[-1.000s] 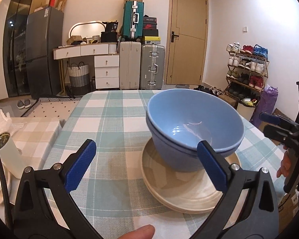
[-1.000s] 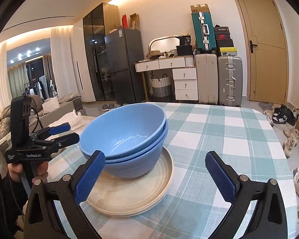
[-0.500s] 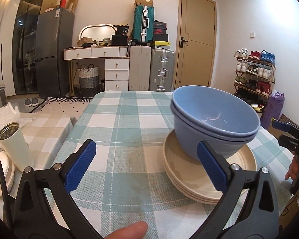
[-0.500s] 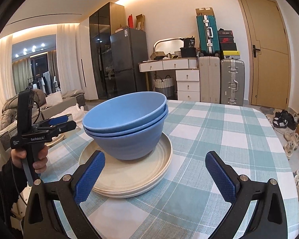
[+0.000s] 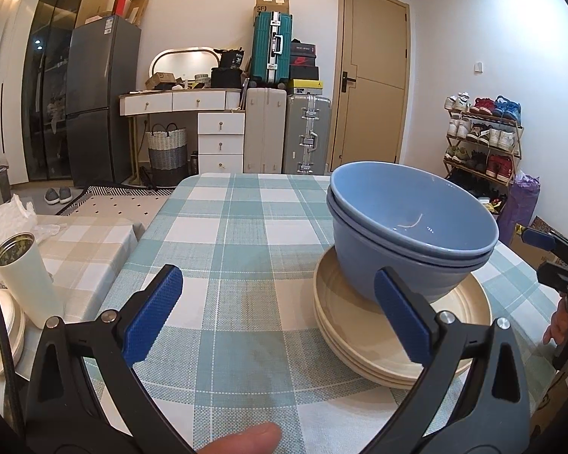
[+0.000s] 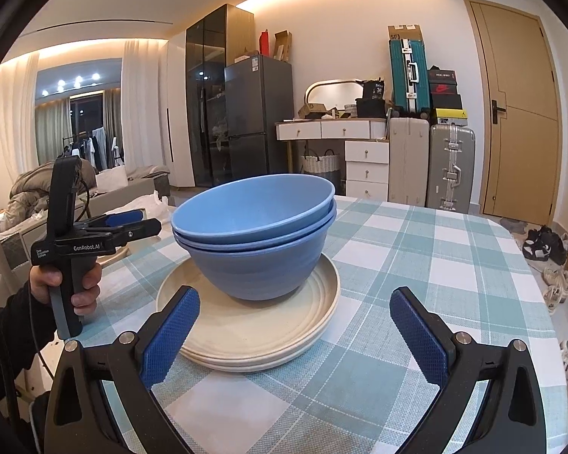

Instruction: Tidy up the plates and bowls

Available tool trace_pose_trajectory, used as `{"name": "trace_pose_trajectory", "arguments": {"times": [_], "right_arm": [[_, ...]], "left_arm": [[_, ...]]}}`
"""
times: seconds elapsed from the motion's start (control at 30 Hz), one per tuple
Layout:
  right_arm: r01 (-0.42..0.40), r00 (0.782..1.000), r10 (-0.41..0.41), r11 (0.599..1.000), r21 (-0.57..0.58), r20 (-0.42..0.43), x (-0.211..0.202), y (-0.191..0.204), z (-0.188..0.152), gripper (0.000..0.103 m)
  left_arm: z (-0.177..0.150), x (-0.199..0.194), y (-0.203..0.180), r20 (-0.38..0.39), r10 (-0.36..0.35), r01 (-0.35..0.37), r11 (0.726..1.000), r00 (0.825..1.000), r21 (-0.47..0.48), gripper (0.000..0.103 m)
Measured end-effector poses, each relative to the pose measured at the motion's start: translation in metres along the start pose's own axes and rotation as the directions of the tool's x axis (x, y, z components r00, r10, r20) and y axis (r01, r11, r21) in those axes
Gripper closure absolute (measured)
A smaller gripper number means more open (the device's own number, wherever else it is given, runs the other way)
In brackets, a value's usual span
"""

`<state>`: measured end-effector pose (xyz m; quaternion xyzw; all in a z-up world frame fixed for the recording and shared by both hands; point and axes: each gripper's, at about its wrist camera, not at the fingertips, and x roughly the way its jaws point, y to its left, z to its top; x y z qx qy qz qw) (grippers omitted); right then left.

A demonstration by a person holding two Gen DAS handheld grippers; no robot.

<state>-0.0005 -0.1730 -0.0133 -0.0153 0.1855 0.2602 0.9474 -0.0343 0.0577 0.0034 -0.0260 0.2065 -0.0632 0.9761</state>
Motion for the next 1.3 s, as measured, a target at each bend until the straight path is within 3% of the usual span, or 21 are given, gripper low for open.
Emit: {"name": "trace_pose_trajectory", "arguments": {"times": [1.3], "right_arm": [[-0.008, 1.000, 0.008, 1.000, -0.013, 0.007, 0.0011, 0.0028, 0.0009, 0.001]], "left_arm": [[-0.0008, 0.0074, -0.0049, 0.003, -0.006, 0.006, 1.000, 1.000, -0.001, 0.002]]}}
